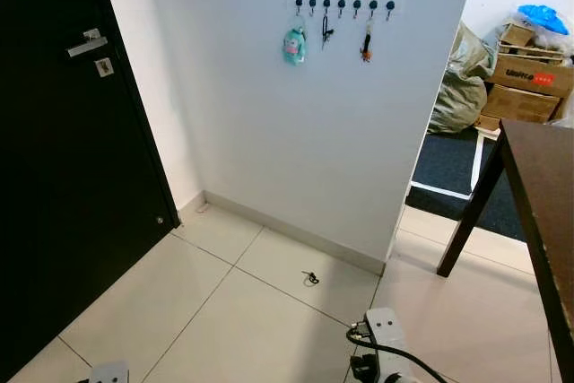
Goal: Hang keys on a hook
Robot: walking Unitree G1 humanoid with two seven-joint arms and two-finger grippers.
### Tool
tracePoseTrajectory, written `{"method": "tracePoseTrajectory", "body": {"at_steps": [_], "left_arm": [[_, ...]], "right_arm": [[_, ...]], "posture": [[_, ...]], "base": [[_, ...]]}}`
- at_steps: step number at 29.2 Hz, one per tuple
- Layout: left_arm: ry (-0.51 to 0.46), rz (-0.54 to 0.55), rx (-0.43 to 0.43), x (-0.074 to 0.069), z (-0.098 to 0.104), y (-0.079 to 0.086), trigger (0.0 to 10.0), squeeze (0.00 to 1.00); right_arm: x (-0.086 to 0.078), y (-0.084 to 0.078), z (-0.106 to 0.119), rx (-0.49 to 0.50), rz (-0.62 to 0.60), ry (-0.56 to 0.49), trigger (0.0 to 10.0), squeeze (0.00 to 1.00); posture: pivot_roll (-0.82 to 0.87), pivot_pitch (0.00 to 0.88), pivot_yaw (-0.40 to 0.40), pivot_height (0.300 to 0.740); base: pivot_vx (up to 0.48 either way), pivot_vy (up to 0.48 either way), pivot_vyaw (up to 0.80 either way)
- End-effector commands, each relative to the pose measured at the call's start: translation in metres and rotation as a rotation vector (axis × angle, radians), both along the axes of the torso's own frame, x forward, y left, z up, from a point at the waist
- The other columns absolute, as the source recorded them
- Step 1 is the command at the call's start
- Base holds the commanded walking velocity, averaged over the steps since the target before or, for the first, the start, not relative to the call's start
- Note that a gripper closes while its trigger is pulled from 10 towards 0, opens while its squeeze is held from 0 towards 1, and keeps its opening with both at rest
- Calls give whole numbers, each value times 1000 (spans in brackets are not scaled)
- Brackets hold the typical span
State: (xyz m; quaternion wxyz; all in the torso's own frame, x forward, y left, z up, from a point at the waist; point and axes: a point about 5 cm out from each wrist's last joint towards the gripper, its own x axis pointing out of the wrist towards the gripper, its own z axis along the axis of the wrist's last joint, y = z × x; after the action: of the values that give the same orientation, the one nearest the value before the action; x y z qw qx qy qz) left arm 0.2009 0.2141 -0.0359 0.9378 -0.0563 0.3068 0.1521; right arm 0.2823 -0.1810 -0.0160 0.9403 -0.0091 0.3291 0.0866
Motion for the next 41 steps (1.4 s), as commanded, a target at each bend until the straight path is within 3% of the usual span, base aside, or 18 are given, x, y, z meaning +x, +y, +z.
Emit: {"method": "tracePoseTrajectory", "body": {"at_steps": [1,14,21,22,24,41], "left_arm": [[16,-1,17,-5,-3,6,10000,0],[19,-4,13,-4,-4,3,10000,0],[116,-69,16,-9,-18,-3,10000,0],[180,-99,12,-14,-27,-7,10000,0],[198,-108,7,-16,-29,-9,10000,0],[219,-107,-19,-13,-33,-10,10000,0]], "right_arm": [[-8,1,-7,6,-6,26,10000,0],[-9,-2,-8,-2,-11,24,10000,0],[-13,-2,-11,-13,-24,50,10000,0],[-18,-3,-16,-58,-1,82,10000,0],[-20,-4,-18,-77,11,93,10000,0],[-30,-7,-26,-99,14,139,10000,0]], "posture": [[-40,12,154,740],[-42,9,149,740],[-44,3,148,740],[-41,2,148,740],[-41,2,148,740],[-45,0,148,740]], "base": [[0,0,0],[0,0,0],[0,0,0],[0,0,0],[0,0,0],[0,0,0]]}}
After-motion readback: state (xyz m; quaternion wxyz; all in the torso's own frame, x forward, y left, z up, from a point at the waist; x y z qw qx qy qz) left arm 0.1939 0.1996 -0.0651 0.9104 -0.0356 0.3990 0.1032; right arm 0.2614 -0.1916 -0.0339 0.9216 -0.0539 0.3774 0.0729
